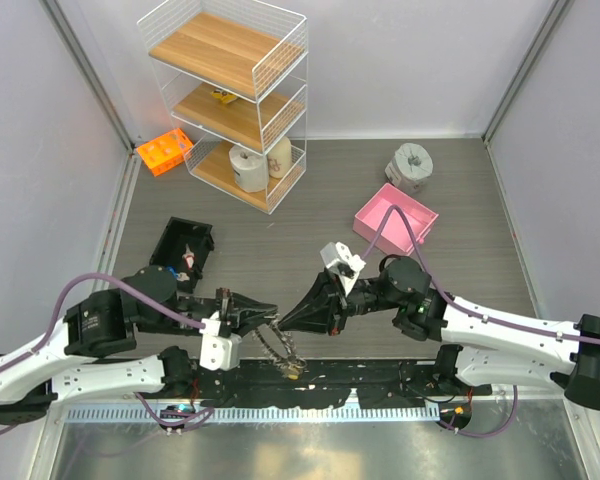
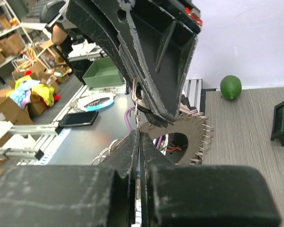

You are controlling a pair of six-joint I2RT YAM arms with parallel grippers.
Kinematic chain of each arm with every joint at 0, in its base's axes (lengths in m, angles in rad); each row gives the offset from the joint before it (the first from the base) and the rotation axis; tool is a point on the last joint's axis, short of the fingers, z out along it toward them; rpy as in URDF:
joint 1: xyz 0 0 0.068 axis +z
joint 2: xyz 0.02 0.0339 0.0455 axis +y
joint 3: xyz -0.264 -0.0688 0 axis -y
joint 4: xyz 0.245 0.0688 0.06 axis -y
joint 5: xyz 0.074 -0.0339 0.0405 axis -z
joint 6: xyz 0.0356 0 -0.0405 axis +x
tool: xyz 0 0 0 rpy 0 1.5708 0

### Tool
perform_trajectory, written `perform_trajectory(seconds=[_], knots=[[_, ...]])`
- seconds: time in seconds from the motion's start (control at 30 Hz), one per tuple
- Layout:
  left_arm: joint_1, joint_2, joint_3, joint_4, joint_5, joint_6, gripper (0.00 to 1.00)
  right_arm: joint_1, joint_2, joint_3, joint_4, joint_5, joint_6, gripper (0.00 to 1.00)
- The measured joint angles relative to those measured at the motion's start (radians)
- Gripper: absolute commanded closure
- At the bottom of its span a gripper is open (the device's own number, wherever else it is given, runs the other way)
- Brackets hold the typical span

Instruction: Remove the keys from the keyring

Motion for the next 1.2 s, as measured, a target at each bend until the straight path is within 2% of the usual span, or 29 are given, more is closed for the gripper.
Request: perform_trajectory(seconds=[0.4,0.97,1.2], knots=[[0.0,-0.062,-0.063,0.051,-0.051,0.002,1.0,0.003,-0.097,-0.08,0.041,0.178,0.16,0.95],[0.003,-0.048,-0.077,0.048,-0.061,0.022,1.0,-0.018,-0.097,-0.085,0.037,0.25,0.268,0.95],[-0.014,-0.012,-0.077,0.013,-0.11,0.059,1.0,-0.051,-0.098,-0.1,0.025,0.257,0.307,0.95]])
